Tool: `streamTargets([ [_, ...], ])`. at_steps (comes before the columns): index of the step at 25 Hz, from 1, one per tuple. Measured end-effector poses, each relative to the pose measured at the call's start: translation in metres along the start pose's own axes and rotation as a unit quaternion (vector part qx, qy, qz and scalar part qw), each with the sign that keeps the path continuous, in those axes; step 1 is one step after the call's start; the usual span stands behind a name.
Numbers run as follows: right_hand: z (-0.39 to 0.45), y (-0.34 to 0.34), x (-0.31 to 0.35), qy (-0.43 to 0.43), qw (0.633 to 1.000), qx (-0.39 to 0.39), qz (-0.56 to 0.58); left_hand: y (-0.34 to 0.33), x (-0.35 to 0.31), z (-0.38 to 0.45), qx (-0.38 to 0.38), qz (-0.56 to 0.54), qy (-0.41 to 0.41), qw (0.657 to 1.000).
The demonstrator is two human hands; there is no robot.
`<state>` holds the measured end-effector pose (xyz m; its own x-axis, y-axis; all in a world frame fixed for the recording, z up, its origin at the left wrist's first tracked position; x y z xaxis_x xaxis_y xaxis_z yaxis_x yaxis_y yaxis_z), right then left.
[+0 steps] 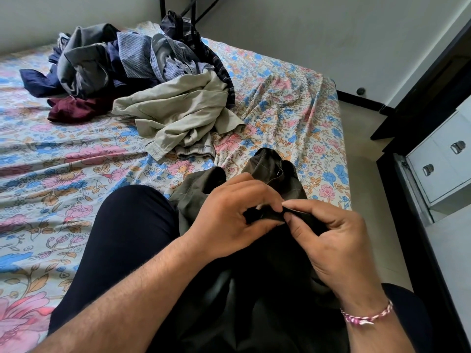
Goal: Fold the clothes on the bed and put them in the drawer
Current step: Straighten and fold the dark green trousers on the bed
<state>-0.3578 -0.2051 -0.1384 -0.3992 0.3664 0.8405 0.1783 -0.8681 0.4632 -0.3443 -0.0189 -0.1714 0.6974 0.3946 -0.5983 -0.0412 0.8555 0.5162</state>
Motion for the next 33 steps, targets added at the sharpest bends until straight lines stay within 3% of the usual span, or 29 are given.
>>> streamTargets([
  [3, 0.001, 0.000, -0.002, 0.021, 0.999, -0.026, -0.021, 0.001, 0.006, -0.001, -0.015, -0.004, 0.048, 0.999],
  [14, -0.009, -0.008, 0.000, 0.133, 0.987, -0.089, -0.032, -0.001, -0.003, -0.001, -0.083, 0.059, -0.018, 0.995],
  [21, -0.008, -0.015, 0.001, 0.172, 0.975, -0.102, -0.093, -0.003, -0.011, -0.004, -0.112, 0.041, 0.048, 0.992],
  [23, -0.004, -0.016, 0.000, 0.176, 0.975, -0.076, -0.109, -0.003, -0.012, -0.005, -0.113, 0.047, 0.070, 0.990],
  [25, 0.001, -0.015, -0.002, 0.140, 0.984, -0.044, -0.102, -0.005, -0.012, -0.006, -0.097, 0.099, 0.070, 0.988],
  [28, 0.017, 0.000, -0.014, 0.006, 0.995, -0.028, -0.094, 0.009, -0.002, 0.003, -0.025, 0.133, 0.040, 0.990],
  [30, 0.029, 0.016, -0.023, -0.062, 0.998, -0.018, -0.020, 0.031, 0.021, 0.006, 0.059, 0.137, 0.072, 0.986],
  [33, 0.039, 0.041, -0.023, -0.106, 0.984, 0.060, 0.127, 0.061, 0.048, 0.001, 0.147, 0.075, 0.141, 0.976],
])
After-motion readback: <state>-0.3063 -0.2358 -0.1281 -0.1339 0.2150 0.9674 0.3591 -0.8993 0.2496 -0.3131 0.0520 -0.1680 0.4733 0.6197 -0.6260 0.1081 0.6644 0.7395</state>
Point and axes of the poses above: each hand's wrist, its own z-axis towards the middle knuckle, its own y-axis out of the back of the hand, x = y × z, the point moved 3 cm from there along z, towards the middle knuckle, and after that the axes turned 9 degrees about x, right-handed, at the moved point
